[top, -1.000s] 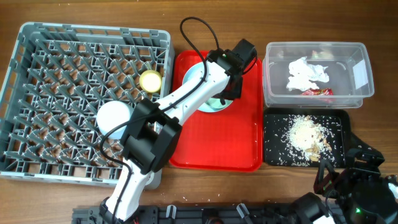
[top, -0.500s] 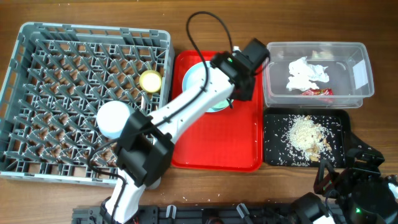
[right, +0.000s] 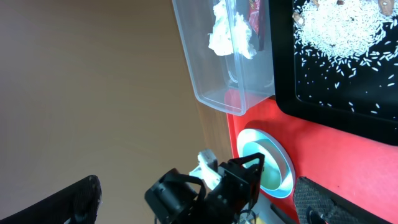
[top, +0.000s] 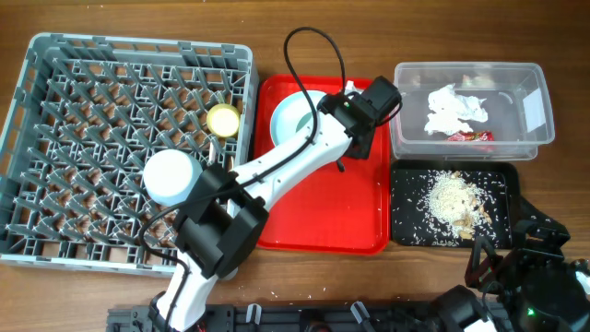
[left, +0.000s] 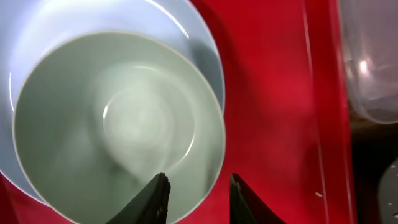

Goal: Sort waste into correct bins and load items into the dishwasher rack
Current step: 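Grasp the pale green bowl rim with the left gripper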

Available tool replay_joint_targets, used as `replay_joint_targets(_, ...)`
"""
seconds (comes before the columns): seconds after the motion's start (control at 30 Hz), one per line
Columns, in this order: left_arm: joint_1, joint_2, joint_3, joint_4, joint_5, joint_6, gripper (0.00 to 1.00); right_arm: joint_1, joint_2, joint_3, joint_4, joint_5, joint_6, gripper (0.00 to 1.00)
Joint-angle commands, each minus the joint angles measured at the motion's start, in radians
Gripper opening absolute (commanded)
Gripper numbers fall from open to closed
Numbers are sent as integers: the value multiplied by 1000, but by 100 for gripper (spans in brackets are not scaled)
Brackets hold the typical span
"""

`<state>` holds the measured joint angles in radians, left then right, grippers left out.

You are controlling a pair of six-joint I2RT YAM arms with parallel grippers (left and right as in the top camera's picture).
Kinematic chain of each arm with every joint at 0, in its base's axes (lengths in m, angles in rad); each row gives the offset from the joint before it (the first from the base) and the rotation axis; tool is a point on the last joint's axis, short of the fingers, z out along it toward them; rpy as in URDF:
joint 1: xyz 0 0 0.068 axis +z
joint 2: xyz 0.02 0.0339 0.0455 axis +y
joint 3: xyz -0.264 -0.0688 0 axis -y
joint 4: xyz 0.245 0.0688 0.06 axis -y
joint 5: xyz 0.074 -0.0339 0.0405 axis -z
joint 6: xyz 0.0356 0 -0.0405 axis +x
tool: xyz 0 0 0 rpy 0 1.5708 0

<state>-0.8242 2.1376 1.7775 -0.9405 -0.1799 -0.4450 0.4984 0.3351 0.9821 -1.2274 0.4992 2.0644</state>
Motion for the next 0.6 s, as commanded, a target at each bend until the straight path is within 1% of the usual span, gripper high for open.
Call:
replay_joint_targets(0.0, 0, 23, -24, 6, -23, 19, 33, -1, -11, -3, -1, 13, 7, 100)
replay_joint_targets(0.23, -1, 25, -59, 10, -20, 19, 33, -1, -11, -3, -1, 13, 7, 100)
replay_joint_targets(0.57, -2, 42, -60, 9, -21, 20, 33, -1, -11, -3, -1, 14, 7, 100)
